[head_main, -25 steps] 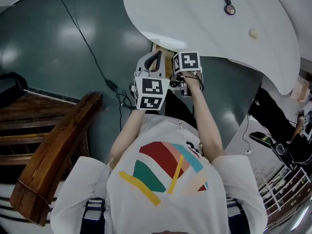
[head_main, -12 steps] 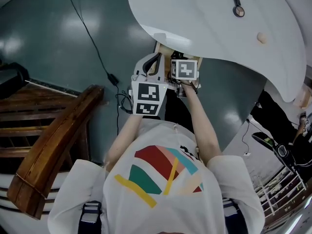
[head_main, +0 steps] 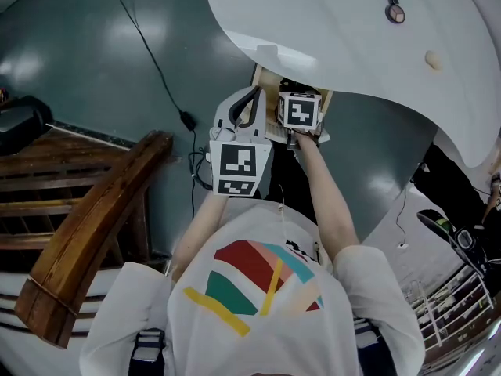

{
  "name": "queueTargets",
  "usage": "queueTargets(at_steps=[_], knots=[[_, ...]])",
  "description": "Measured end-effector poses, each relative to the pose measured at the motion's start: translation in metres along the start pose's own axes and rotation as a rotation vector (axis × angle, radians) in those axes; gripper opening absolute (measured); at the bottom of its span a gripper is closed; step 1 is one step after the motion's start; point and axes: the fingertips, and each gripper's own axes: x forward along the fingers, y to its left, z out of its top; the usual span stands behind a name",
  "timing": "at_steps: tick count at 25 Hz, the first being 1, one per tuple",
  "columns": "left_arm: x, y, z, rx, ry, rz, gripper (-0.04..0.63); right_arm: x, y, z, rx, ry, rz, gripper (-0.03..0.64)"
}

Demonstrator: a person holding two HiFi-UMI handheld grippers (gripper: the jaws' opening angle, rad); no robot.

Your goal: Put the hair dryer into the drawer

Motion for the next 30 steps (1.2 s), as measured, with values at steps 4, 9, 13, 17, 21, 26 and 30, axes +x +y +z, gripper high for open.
queueTargets(at_steps=[4, 9, 13, 17, 21, 26, 30], knots=[[-0.002, 0.001, -0.007, 0.009, 0.013, 0.019, 0.017, 0.007, -0.003, 0.002, 0.063, -0.039, 0.012, 0.190], [-0.007, 0.001, -0.017, 0.025, 0.022, 0.027, 0.017, 0.017, -0.013, 0.003, 0.117, -0.065, 0.000, 0.190], [-0.007, 0.007, -0.027, 0.039, 0.041, 0.047, 0.017, 0.029, -0.016, 0.007, 0.116, -0.067, 0.011, 0.190], [-0.009, 0.009, -0.032, 0.047, 0.052, 0.056, 0.017, 0.036, -0.010, 0.018, 0.073, -0.133, 0.030, 0.190], [-0.008, 0.006, -0.038, 0.058, 0.058, 0.046, 0.017, 0.049, -0.008, 0.013, 0.096, -0.130, 0.039, 0.190], [-0.011, -0.001, -0.049, 0.094, 0.072, 0.024, 0.017, 0.061, -0.020, 0.008, 0.159, -0.150, 0.004, 0.190], [-0.012, 0.000, -0.054, 0.091, 0.077, 0.043, 0.017, 0.065, -0.028, 0.008, 0.210, -0.169, -0.007, 0.190]])
